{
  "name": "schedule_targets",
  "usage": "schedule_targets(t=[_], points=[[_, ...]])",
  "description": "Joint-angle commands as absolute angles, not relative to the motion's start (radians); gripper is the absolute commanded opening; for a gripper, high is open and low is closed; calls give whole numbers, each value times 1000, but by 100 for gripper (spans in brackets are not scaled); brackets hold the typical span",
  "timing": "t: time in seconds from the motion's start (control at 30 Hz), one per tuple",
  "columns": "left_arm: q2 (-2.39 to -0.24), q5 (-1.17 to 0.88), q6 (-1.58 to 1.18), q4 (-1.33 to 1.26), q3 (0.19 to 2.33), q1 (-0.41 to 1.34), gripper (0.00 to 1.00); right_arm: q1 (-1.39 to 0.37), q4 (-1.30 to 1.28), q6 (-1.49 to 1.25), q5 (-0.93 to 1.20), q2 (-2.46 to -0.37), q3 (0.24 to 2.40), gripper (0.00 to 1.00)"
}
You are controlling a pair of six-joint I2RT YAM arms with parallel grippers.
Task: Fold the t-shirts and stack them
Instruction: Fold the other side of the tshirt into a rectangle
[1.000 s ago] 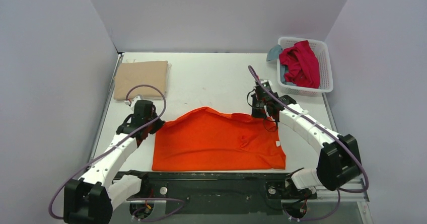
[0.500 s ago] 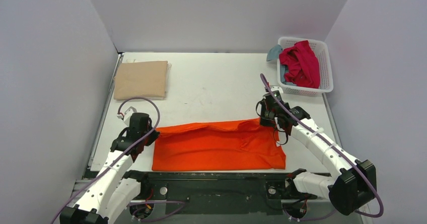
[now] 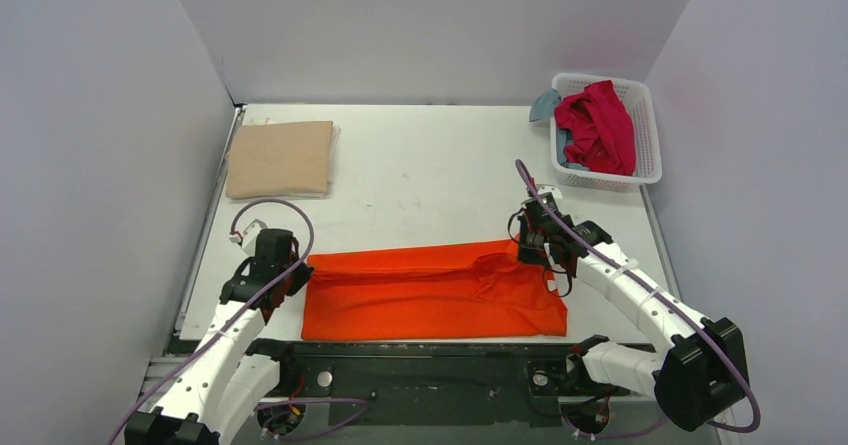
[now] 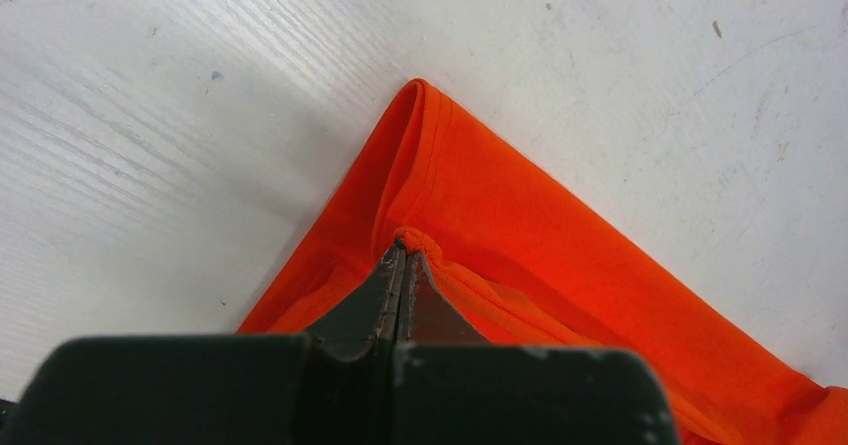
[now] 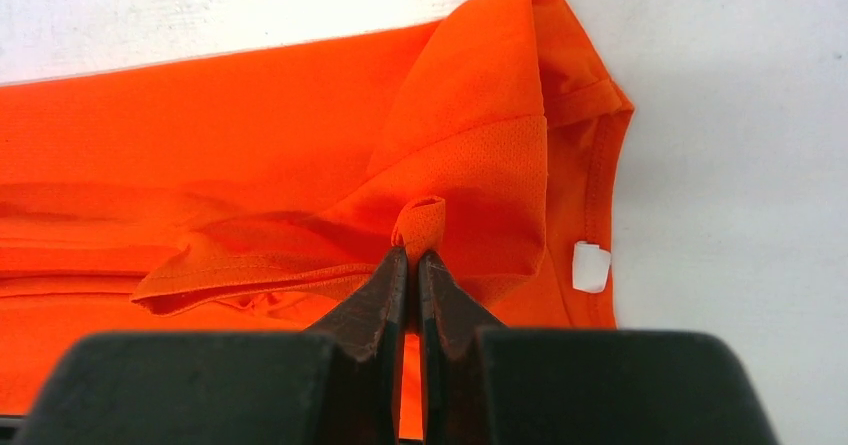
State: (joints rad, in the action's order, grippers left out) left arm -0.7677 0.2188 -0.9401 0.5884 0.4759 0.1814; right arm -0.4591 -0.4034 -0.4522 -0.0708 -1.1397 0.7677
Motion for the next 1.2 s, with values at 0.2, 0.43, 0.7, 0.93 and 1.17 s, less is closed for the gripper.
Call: schedule_targets(t=[0.2,0.43,0.7,0.93,1.17], points=[[-778,193,-949,578,433,175,9,-465,-368,-529,-46,-1084,648,4],[-735,247,-984,640,448,175,59,-478,-420,-597,-10,-1003,513,44],[-676,287,-984,703,563,177,84,-483,-526,-641,-53,-786,565,75],[-807,27,-861,544,620,198,87,-484,-489,-719,31,-857,656,80],[-1050,-169,-833,371,565,261,89,-489,-390,-1070,-80,-1040,493,84]])
